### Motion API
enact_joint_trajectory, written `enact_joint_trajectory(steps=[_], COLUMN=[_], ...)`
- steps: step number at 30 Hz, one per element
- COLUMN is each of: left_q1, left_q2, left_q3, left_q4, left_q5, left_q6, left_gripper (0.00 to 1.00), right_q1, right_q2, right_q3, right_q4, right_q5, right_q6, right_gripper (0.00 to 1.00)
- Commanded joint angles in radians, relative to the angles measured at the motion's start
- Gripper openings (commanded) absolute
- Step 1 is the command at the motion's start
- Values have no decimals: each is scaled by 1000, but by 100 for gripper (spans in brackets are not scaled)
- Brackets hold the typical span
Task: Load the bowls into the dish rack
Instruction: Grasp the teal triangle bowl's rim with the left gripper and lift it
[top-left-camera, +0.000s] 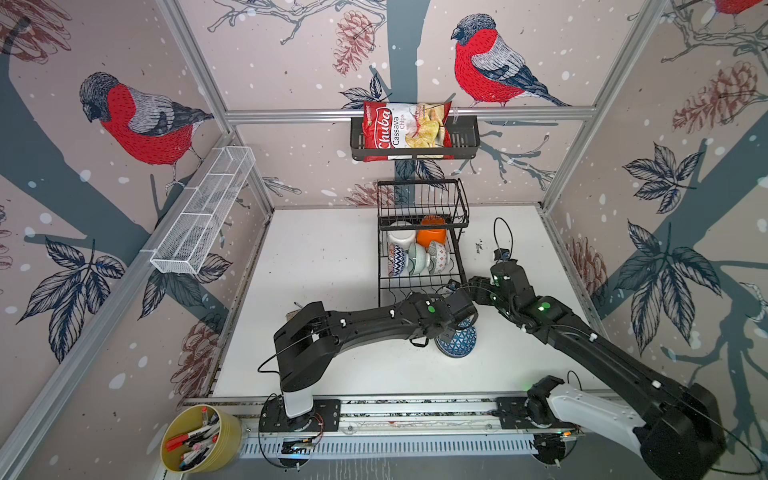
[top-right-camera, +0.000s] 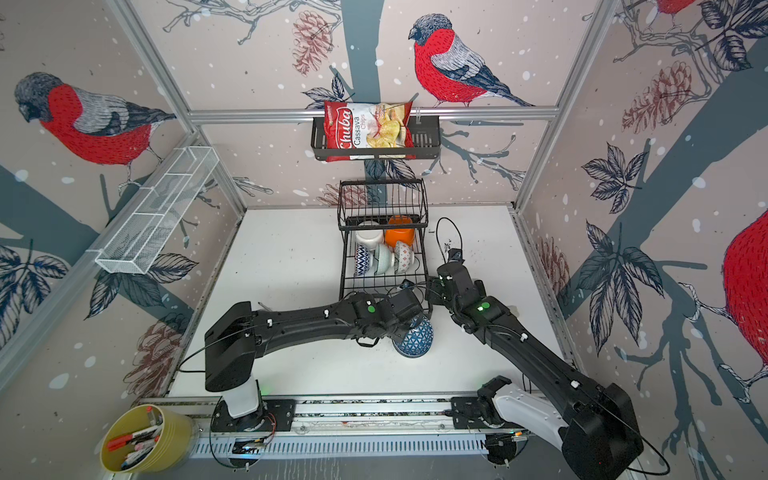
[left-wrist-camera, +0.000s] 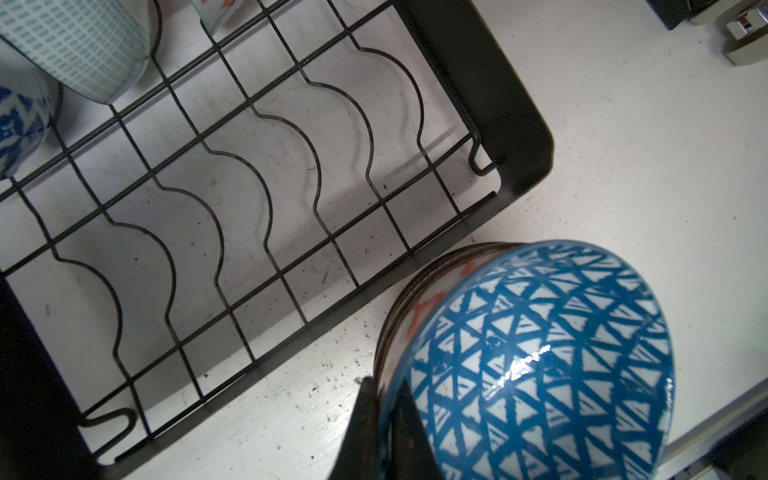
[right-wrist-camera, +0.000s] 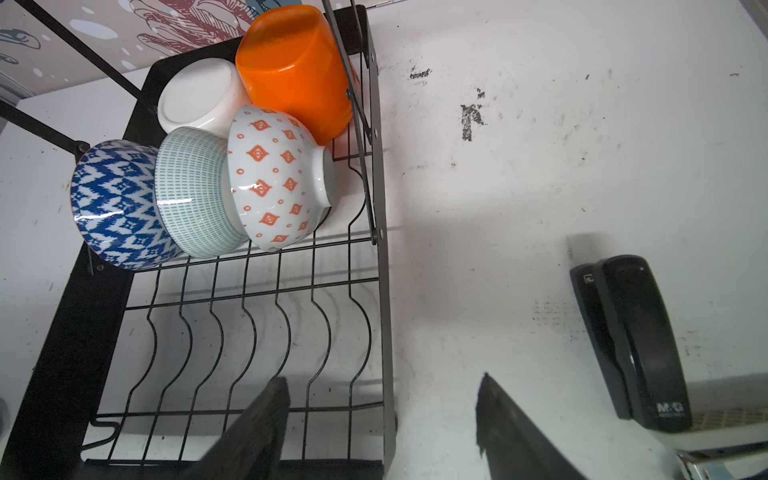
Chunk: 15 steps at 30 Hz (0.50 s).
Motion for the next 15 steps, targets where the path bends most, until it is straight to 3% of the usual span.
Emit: enact_joint_trajectory(steps=[1, 15], left_q1=[-3, -3], left_q2=[-3, -86], left_q3=[9, -51], left_q4=[-1, 114], left_q5=[-23, 0], left_q6=[17, 25], left_gripper=[0, 0], right_q1=[2, 1], right_q2=[-5, -8], right_q3=[7, 11], right_q4=[15, 20], right_q5=[-1, -26], right_q6=[-11, -12], right_gripper=[72, 73])
